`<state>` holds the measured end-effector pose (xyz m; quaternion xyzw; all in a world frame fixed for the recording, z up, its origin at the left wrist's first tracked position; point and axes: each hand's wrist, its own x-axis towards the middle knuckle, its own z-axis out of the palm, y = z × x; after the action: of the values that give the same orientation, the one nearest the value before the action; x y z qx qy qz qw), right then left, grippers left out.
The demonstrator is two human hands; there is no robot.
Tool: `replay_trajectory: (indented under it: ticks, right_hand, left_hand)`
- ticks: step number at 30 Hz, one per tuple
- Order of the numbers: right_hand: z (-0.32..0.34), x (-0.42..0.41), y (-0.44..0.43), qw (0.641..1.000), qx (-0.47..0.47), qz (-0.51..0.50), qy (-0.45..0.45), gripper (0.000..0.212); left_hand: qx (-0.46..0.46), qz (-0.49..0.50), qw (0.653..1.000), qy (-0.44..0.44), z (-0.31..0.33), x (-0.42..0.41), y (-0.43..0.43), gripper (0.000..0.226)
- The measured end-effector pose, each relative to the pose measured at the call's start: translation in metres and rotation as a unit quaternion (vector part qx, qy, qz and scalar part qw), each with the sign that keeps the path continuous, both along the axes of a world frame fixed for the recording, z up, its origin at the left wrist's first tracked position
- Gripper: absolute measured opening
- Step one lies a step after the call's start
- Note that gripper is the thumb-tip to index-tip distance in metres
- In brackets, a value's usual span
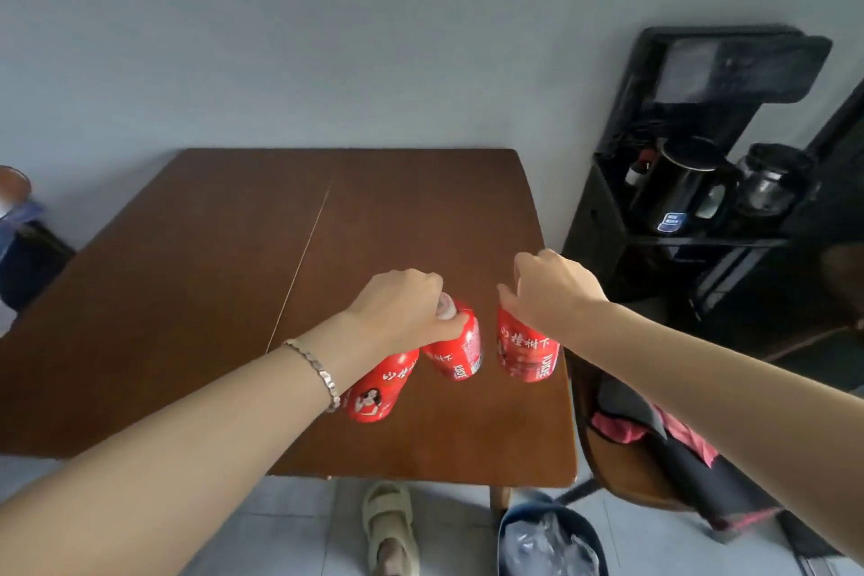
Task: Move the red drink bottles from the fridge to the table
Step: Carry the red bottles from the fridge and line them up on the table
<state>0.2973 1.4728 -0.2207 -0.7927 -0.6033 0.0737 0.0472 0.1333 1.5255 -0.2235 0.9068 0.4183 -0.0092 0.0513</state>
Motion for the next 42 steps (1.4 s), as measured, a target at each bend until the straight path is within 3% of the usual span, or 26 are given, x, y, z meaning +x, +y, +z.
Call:
replay_trajectory:
  ticks: [10,20,29,33,36,39,42]
  right_hand:
    - [-0.040,0.009,0.201,0.994,0.007,-0.101,0.027,0.034]
    - [-0.093,0.082,0.388,0.994,0.021,-0.102,0.040,0.029]
    - [-0.128,0.147,0.494,0.997,0.007,-0.072,0.020,0.033]
    - [-0.135,0.161,0.503,0.989,0.019,-0.130,0.062,0.035]
    - [-0.130,0.159,0.502,0.999,-0.006,-0.035,-0.040,0.040]
    - [-0.124,0.147,0.501,0.993,-0.030,0.112,0.002,0.057]
    - [-0.122,0.140,0.510,0.985,-0.076,0.156,0.004,0.063]
  left_hand:
    - [-0.007,-0.051,0.999,0.001,-0.040,0.019,0.226,0.041]
    - [-0.010,-0.046,0.999,0.002,-0.074,0.096,0.405,0.040]
    - [-0.003,-0.067,0.998,0.016,-0.103,0.171,0.499,0.038]
    - [-0.003,-0.072,0.997,-0.003,-0.113,0.190,0.512,0.048]
    - [-0.006,-0.064,0.996,-0.054,-0.127,0.191,0.511,0.045]
    - [0.009,-0.037,0.996,-0.078,-0.136,0.185,0.508,0.053]
    - [-0.033,0.016,0.994,-0.099,-0.138,0.171,0.505,0.056]
